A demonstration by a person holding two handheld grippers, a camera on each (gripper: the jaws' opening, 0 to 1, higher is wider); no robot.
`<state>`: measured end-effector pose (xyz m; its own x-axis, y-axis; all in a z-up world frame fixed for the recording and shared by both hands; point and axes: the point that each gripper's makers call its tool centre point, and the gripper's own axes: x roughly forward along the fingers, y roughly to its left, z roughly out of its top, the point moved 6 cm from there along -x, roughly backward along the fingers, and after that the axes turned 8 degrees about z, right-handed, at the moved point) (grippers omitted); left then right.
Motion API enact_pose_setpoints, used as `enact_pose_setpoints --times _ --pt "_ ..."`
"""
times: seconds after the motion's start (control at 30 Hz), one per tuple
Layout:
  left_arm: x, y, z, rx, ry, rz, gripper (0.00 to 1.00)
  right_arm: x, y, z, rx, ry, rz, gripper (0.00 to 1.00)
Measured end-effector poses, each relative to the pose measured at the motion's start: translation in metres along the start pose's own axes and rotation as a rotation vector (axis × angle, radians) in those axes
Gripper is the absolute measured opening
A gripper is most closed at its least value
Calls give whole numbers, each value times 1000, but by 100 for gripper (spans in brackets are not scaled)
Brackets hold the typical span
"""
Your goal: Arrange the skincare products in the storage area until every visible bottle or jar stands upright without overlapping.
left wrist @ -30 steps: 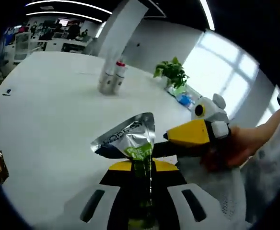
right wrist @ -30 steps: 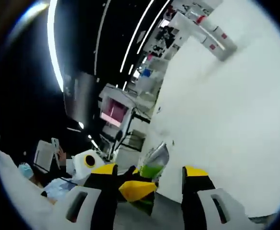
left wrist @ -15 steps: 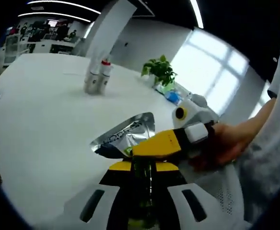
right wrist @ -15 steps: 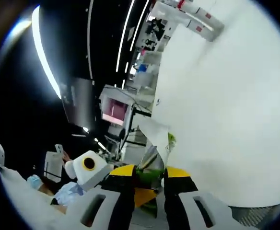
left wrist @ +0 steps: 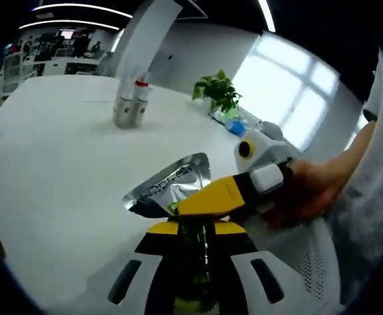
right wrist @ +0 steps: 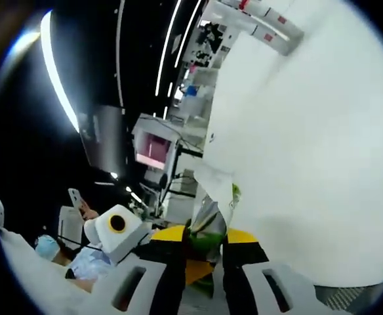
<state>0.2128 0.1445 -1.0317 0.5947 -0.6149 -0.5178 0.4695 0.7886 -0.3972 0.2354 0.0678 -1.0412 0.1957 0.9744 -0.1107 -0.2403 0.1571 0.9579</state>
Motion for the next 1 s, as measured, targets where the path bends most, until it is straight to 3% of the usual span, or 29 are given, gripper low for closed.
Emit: enact_pose_setpoints --times 0.53,0.7,0.9,1.0 --pt "-1 -7 4 -20 -25 -43 18 -8 5 5 -71 52 37 16" --pt "-6 -9 12 -110 -82 -106 19 -14 10 10 -56 20 108 15" --pt "-6 -11 13 -122 -86 -124 17 -15 12 11 -68 30 118 15" --pt "-9 -12 18 -183 -115 -169 17 -17 17 15 -77 26 138 15"
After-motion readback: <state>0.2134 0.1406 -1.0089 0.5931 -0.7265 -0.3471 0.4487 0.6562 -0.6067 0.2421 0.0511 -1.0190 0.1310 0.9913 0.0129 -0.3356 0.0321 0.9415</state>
